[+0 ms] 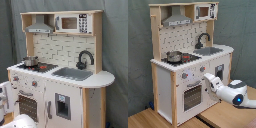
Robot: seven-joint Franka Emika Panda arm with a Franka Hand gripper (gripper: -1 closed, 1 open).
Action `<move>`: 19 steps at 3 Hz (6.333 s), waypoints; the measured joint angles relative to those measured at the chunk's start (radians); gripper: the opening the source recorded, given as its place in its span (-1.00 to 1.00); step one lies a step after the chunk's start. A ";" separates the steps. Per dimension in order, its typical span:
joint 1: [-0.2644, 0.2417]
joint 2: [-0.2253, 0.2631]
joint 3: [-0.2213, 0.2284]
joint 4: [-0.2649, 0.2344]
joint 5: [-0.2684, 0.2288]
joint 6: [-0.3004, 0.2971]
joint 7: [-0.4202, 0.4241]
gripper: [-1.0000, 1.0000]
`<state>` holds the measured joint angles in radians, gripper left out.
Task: Play with the kitchen
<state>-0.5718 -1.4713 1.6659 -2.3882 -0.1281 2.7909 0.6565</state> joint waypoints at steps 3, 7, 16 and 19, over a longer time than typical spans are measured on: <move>0.180 -0.004 -0.094 -0.003 -0.035 -0.164 -0.230 1.00; 0.179 -0.004 -0.111 -0.046 -0.177 -0.199 -0.621 1.00; -0.044 -0.013 -0.200 -0.276 -0.168 0.490 -0.743 1.00; -0.229 -0.013 -0.186 -0.231 -0.167 0.672 -0.819 1.00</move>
<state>-0.8007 -1.4845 1.4797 -2.6188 -0.2954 3.4632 -0.1623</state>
